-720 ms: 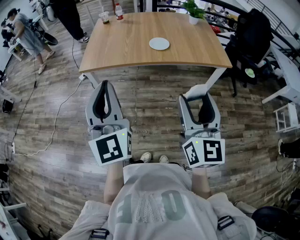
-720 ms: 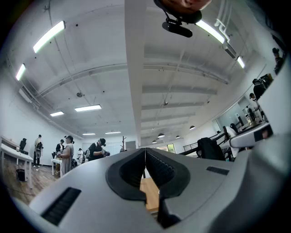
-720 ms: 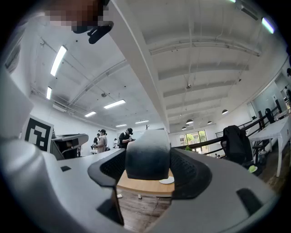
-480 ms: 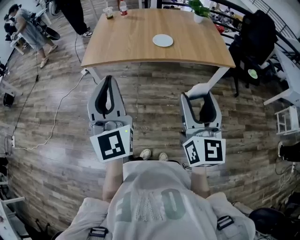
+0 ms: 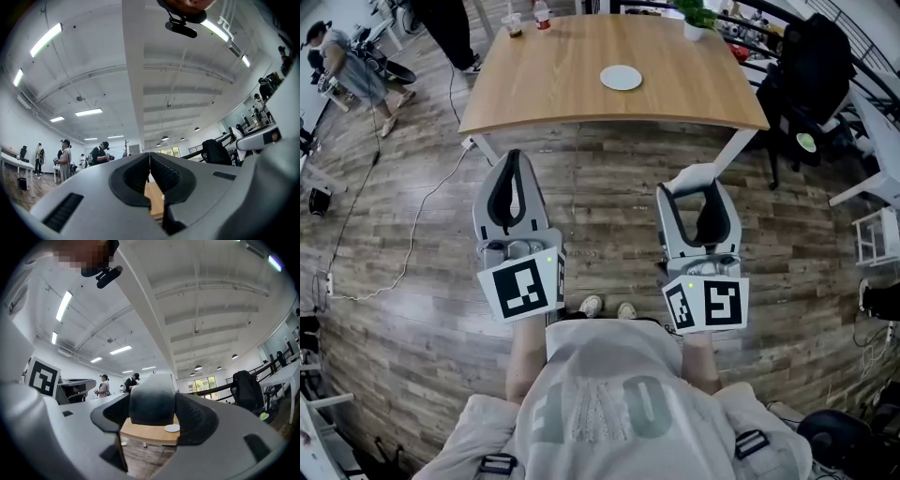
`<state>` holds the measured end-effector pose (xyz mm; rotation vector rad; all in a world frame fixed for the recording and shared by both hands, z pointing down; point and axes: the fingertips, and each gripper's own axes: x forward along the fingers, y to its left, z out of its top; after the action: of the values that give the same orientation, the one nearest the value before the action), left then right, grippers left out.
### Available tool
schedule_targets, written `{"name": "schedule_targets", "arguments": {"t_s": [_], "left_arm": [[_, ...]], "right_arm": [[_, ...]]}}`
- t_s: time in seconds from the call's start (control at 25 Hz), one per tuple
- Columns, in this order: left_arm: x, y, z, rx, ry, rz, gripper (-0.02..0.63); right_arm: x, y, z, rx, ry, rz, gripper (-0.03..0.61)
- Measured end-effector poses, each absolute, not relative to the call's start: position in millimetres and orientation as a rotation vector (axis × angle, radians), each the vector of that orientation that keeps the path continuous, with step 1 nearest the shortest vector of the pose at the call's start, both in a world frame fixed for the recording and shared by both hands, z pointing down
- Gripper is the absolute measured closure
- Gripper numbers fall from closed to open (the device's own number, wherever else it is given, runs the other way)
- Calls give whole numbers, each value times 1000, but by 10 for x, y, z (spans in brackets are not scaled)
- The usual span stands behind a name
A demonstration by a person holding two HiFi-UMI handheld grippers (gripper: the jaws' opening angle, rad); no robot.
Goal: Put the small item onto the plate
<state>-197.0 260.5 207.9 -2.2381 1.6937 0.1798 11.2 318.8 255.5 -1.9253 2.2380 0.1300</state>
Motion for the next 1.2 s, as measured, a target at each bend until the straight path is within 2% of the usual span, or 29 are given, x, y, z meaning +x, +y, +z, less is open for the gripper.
{"name": "schedule_targets", "arguments": {"t_s": [0.72,1.2], "left_arm": [[-1284,2500,2011,-2210,1643,267,604],[-1003,1449,2186,-2213,1648,285,604]], "right_arm": [[738,3209,2736,-1886,2326,191,268],[769,2091,2808,-1853,2386,270,268]]}}
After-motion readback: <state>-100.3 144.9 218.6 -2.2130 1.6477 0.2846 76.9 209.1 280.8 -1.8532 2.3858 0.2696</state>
